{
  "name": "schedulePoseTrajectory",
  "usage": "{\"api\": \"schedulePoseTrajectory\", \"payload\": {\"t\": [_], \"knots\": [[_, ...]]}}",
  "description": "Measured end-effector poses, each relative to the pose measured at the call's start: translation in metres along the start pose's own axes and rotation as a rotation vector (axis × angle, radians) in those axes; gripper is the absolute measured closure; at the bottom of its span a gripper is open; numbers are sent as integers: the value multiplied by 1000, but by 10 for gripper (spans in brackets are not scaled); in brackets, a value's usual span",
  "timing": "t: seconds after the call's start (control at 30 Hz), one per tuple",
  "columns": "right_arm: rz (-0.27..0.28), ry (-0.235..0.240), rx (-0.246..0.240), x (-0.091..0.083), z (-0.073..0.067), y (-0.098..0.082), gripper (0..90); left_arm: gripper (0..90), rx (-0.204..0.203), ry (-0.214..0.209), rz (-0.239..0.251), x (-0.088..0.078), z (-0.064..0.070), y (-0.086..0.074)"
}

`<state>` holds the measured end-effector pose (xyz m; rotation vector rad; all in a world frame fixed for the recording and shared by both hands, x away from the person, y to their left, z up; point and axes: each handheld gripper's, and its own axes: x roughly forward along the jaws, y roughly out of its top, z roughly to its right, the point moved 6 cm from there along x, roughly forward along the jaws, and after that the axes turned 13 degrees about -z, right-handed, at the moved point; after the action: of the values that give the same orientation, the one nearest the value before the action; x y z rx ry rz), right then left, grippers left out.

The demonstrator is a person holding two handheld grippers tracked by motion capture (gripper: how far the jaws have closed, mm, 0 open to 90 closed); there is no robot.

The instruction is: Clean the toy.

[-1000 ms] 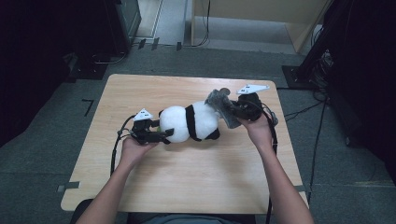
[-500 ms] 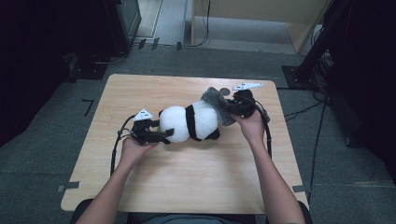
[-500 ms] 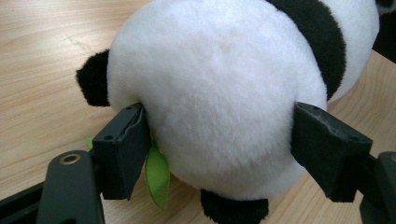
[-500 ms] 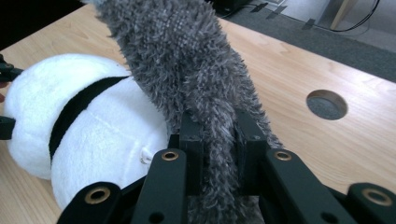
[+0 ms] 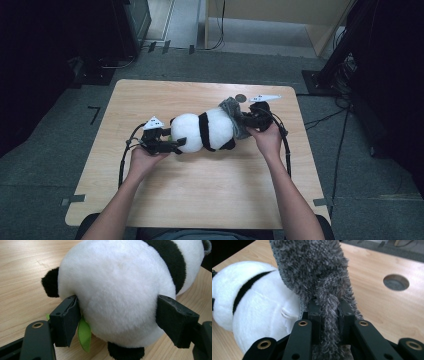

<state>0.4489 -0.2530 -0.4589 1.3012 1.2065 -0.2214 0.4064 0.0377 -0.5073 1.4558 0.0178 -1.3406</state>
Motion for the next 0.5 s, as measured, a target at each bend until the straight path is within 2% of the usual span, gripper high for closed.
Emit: {"api": "schedulePoseTrajectory", "payload": {"t": [0.13,0.33,0.5], "knots": [[-8,-1,12,2,2,-7,776,228,0,0,-1,0,0,0],[-61,10,41,11,7,-20,776,228,1,-1,-1,0,-1,0],[-97,1,40,20,7,-28,776,227,0,-3,0,0,-1,0]]}}
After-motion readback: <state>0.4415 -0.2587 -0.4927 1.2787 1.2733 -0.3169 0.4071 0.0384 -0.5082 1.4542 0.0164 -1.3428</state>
